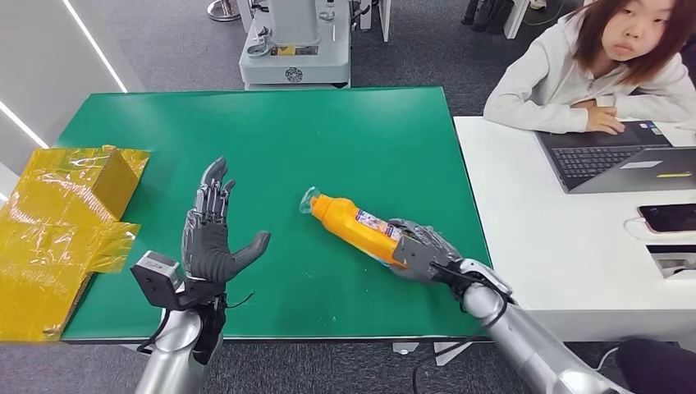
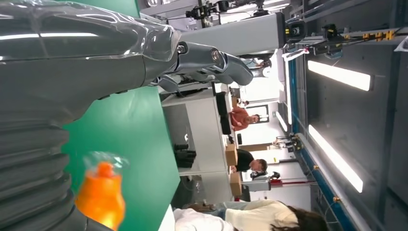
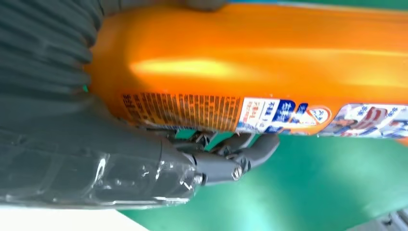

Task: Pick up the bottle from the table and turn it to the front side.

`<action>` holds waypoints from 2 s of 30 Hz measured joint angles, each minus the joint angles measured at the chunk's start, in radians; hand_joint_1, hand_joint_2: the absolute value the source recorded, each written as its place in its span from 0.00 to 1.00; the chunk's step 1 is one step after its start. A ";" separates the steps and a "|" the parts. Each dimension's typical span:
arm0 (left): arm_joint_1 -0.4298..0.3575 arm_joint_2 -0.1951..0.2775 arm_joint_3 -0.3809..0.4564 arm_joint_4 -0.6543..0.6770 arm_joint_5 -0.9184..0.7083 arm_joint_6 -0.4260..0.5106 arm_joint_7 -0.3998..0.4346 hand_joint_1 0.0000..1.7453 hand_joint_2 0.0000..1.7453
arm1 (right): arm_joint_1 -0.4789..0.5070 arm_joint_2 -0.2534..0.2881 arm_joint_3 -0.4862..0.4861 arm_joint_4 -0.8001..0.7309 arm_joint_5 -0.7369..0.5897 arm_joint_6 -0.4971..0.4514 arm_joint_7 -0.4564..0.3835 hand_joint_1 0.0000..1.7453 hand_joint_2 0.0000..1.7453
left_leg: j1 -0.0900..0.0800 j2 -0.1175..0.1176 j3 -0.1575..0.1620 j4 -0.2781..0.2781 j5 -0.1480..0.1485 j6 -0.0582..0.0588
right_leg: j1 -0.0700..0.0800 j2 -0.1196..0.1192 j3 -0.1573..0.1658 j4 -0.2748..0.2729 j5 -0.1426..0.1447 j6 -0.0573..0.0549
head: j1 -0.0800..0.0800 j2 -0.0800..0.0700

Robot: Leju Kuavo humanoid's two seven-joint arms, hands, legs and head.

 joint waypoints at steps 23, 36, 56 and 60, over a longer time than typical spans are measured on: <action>-0.100 0.029 0.046 0.092 0.099 -0.311 0.113 0.00 1.00 | 0.386 0.058 -0.377 -0.590 0.197 -0.133 -0.070 1.00 1.00 | 0.000 0.001 -0.001 0.000 -0.001 0.001 | 0.000 0.000 -0.001 0.000 -0.001 0.001 | 0.000 0.000; -0.296 0.063 0.039 0.277 0.258 -0.458 0.199 0.00 1.00 | 0.072 0.165 -0.207 -0.409 0.265 -0.129 -0.036 1.00 1.00 | 0.000 0.002 -0.001 0.000 0.000 0.000 | 0.000 0.002 -0.001 0.002 0.000 0.000 | 0.000 0.000; -0.461 0.074 0.035 0.528 0.491 -0.593 0.251 0.00 1.00 | -0.073 0.298 -0.037 -0.253 0.340 -0.153 -0.008 1.00 1.00 | 0.000 0.002 -0.001 0.000 0.000 0.000 | 0.000 0.002 -0.002 0.002 0.000 0.000 | 0.000 0.000; -0.485 0.072 0.035 0.550 0.533 -0.611 0.274 0.00 1.00 | -0.084 0.301 -0.031 -0.225 0.332 -0.152 -0.006 1.00 1.00 | 0.000 0.002 -0.001 0.000 0.000 0.000 | 0.000 0.002 -0.002 0.002 0.000 0.000 | 0.000 0.000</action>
